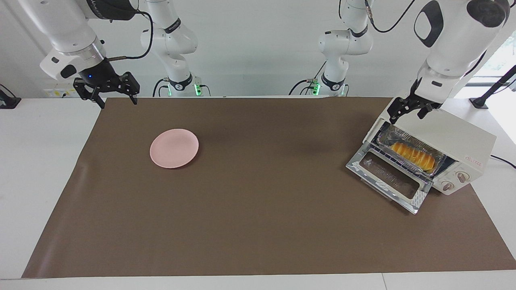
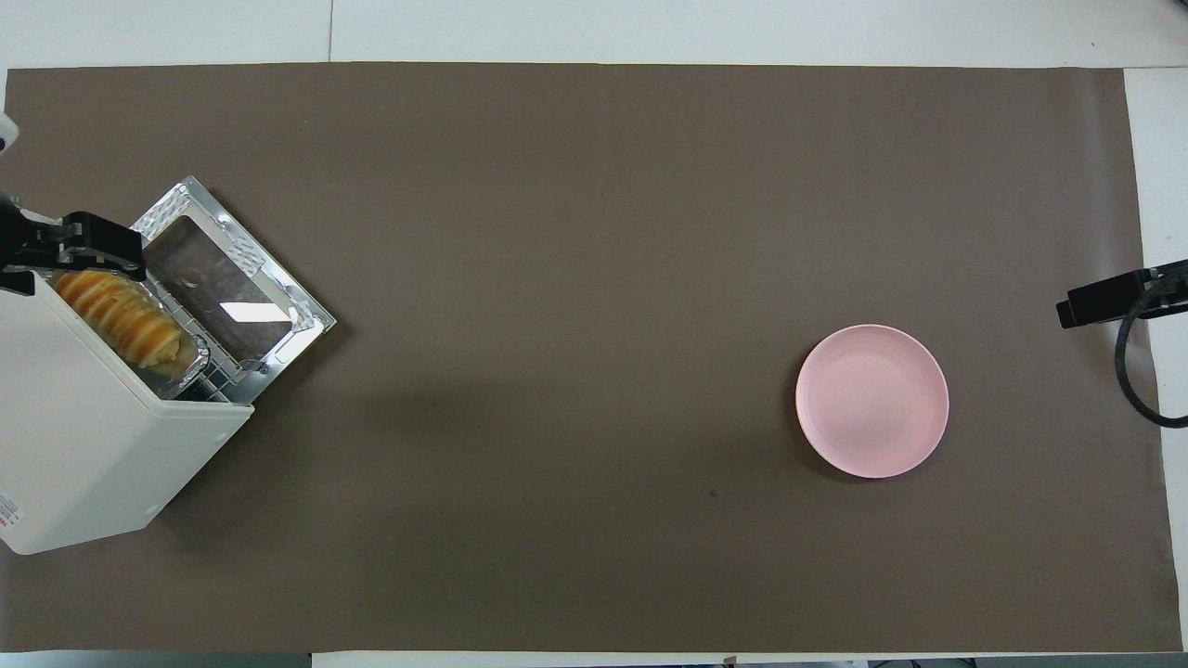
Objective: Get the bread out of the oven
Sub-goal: 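Reach the left gripper into the oven and grasp the foil tray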
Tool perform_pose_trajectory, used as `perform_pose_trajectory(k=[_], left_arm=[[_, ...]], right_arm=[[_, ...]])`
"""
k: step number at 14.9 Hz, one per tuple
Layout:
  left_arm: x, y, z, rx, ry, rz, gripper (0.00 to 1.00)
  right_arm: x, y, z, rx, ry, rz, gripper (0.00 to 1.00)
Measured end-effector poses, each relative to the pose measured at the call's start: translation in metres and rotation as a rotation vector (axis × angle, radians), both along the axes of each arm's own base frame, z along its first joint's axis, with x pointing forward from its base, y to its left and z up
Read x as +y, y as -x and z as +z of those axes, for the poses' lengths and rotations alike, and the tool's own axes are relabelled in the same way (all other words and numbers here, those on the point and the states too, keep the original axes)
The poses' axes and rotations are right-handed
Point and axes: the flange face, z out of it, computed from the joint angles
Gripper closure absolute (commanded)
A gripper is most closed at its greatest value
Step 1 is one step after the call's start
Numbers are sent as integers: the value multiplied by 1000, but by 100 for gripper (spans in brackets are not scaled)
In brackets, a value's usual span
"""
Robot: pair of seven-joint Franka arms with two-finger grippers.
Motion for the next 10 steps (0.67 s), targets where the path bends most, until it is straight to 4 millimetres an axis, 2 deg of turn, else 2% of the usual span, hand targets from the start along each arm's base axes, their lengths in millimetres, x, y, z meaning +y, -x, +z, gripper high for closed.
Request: perform_pose_trajectory(k=[2, 4, 6, 10], left_arm=[[-3, -29, -46, -13, -65, 84, 0], [6, -42, -85, -29, -126, 146, 0], [18, -41, -113, -32, -178, 192, 0], [29, -30, -147, -30, -198, 296, 0]], right_arm=[[0, 0, 0, 0, 0, 0, 0], [0, 0, 0, 0, 0, 0, 0], [0, 0, 0, 0, 0, 0, 0], [0, 0, 0, 0, 0, 0, 0]])
